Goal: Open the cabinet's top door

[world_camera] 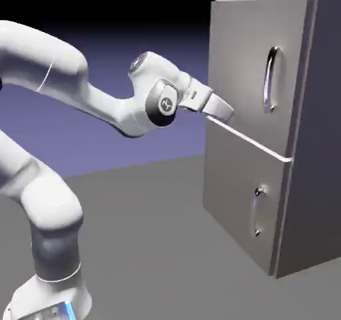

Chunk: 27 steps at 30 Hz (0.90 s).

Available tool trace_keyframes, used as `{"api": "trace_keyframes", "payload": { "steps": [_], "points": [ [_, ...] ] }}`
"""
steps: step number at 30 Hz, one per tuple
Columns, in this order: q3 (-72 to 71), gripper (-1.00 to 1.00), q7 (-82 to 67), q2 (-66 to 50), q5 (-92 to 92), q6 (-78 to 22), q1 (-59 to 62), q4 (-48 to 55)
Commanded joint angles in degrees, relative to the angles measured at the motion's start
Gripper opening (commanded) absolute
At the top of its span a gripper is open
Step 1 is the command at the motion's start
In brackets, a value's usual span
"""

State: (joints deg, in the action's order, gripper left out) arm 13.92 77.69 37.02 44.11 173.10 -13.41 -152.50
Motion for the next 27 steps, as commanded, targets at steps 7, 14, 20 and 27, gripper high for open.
{"api": "trace_keyframes", "payload": {
  "steps": [7,14,20,27],
  "points": [
    [5.51,0.0,13.94,1.73,17.45,-0.36,-5.03,3.36],
    [11.01,0.0,27.87,3.45,34.89,-0.72,-10.07,6.73],
    [15.73,0.0,39.81,4.93,49.85,-1.03,-14.38,9.61],
    [21.23,0.0,53.75,6.66,67.29,-1.38,-19.41,12.97]
  ]
}}
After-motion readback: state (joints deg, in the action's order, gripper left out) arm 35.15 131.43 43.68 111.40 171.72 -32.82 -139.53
